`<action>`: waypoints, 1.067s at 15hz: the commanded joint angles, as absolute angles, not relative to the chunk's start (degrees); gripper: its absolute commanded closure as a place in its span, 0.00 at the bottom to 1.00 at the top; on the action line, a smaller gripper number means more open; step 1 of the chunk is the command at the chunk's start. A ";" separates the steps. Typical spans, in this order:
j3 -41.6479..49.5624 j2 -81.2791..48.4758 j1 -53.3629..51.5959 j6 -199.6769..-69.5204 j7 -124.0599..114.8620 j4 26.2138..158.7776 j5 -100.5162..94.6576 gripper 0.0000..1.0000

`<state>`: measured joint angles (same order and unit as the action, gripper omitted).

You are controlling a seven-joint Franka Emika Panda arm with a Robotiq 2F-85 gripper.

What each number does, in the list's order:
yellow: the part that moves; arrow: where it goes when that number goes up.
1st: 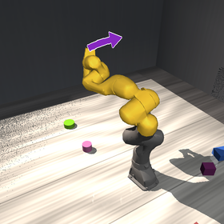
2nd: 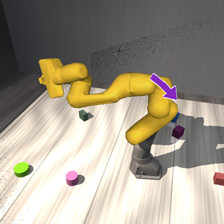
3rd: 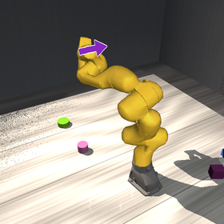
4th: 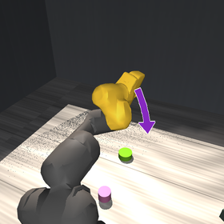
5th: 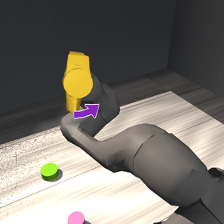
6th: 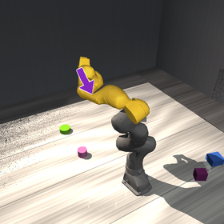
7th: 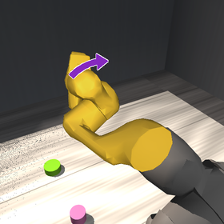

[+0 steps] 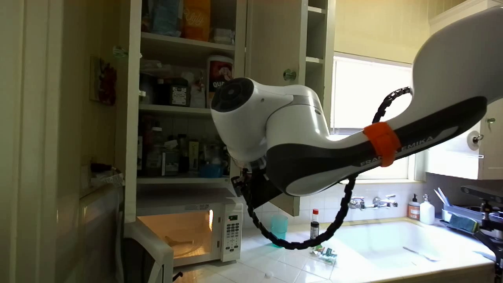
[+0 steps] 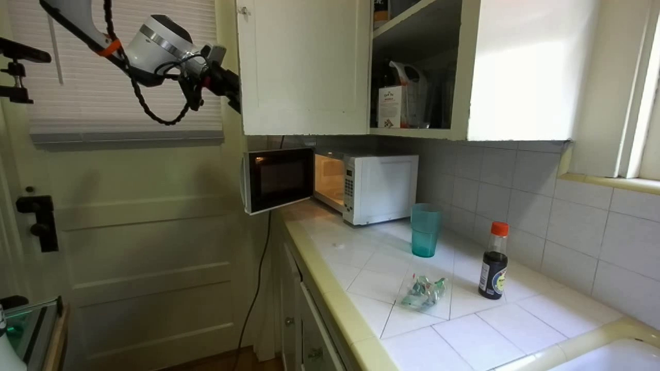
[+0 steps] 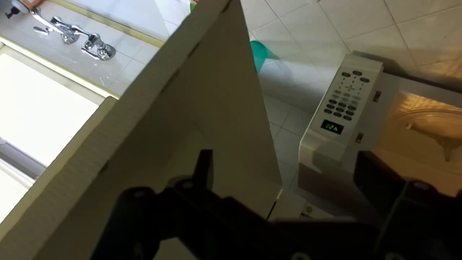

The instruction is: Close the cabinet door on the right side

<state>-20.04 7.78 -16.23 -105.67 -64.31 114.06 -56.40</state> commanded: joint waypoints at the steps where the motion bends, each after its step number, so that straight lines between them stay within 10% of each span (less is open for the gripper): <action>1: -18.67 8.89 -15.59 -103.67 -65.13 114.17 -53.78 0.00; 16: -8.10 25.40 -6.74 -102.86 -70.12 126.42 -41.87 0.00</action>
